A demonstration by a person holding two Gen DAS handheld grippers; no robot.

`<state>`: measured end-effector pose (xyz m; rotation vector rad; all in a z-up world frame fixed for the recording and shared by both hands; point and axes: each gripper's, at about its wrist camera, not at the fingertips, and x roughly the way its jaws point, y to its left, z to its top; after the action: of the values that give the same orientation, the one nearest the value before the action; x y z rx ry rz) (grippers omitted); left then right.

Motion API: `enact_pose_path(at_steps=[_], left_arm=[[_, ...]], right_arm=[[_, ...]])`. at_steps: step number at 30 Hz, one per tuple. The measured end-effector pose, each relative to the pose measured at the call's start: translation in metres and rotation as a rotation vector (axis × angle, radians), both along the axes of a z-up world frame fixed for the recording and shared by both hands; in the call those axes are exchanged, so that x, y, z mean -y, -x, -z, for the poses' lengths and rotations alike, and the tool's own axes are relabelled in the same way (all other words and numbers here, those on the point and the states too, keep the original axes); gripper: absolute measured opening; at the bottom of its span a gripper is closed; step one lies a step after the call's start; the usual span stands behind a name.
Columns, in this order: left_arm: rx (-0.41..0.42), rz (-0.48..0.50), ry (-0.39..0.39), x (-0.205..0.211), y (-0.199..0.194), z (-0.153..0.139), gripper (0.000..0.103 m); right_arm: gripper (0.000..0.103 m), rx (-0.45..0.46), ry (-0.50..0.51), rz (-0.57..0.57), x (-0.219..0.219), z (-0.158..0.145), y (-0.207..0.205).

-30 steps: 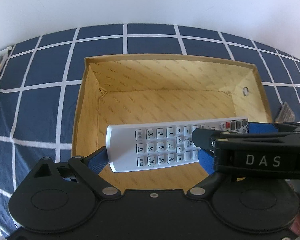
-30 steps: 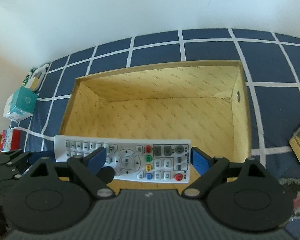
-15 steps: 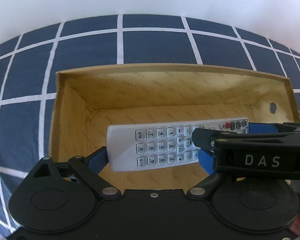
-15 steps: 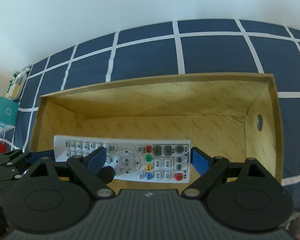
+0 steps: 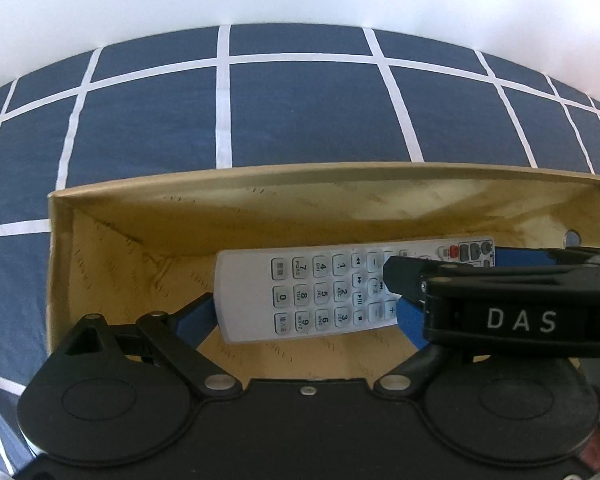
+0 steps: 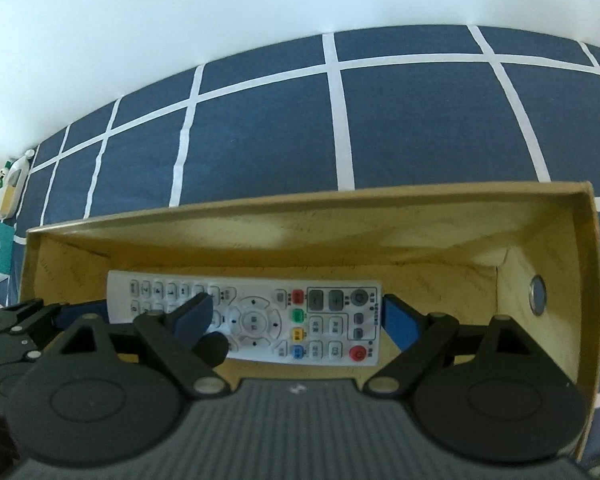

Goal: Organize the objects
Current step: 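Carry the white TV remote with the left tool over the box, then lower the remote into the box and open the left tool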

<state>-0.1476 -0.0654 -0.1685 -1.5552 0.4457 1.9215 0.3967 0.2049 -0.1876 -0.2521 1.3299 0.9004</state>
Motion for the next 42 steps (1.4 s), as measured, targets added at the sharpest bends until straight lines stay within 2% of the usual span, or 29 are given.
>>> enact_pose_path(at_steps=[14, 22, 33, 42], left_arm=[[0.044, -0.024, -0.026, -0.002, 0.013, 0.018, 0.095], [0.032, -0.042, -0.024, 0.001, 0.015, 0.017, 0.095], [0.011, -0.073, -0.047, 0.009, -0.005, -0.01, 0.096], [-0.025, -0.105, -0.071, 0.028, -0.036, -0.05, 0.096]], right_arm=[[0.091, 0.004, 0.047, 0.004, -0.02, 0.013, -0.016], [0.091, -0.009, 0.066, 0.025, -0.021, 0.017, -0.017], [0.091, -0.003, 0.053, 0.024, -0.013, -0.003, -0.012], [0.092, 0.017, -0.002, 0.021, 0.007, -0.047, 0.005]])
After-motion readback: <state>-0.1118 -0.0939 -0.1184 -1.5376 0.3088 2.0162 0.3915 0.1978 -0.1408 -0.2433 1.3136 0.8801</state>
